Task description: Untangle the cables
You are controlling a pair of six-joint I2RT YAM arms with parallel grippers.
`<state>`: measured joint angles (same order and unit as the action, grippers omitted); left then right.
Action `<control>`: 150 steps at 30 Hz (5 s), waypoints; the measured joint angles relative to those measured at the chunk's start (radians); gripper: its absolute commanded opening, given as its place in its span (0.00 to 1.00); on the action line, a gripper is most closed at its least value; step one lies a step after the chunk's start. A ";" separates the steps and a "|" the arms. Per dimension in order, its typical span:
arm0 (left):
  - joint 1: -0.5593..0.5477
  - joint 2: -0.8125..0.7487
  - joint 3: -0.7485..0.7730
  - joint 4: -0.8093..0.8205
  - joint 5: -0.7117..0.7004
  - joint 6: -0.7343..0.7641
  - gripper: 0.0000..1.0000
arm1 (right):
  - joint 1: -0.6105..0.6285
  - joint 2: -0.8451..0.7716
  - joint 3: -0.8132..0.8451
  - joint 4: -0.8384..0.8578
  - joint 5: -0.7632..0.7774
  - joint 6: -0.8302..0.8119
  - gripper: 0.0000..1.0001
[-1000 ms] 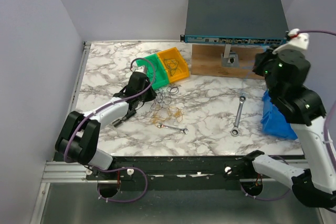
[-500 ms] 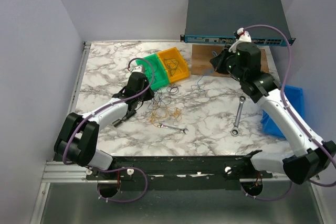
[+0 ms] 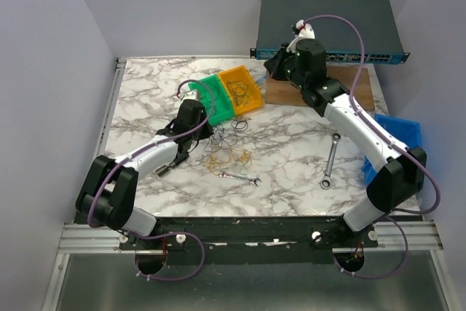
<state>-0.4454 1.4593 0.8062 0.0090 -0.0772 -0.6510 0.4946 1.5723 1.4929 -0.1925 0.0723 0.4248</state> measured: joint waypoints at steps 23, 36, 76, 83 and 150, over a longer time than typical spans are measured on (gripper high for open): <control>0.000 0.015 0.005 -0.002 -0.001 0.005 0.00 | 0.153 0.471 0.028 0.386 0.149 -0.263 0.01; 0.000 0.014 0.005 -0.002 0.005 0.004 0.00 | 0.153 0.719 0.260 0.354 0.227 -0.335 0.01; 0.000 0.028 0.005 0.009 0.053 0.019 0.00 | 0.192 0.261 -0.100 0.058 0.326 -0.158 0.69; 0.000 0.028 0.005 0.012 0.060 0.019 0.00 | 0.167 0.101 -0.283 0.026 0.351 -0.097 0.65; -0.151 0.010 0.042 0.106 0.158 0.195 0.63 | 0.116 -0.136 -1.059 0.900 -0.096 -0.045 0.80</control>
<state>-0.5961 1.4693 0.8482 0.1146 0.0807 -0.4564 0.6106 1.4361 0.4343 0.7078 -0.0235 0.3798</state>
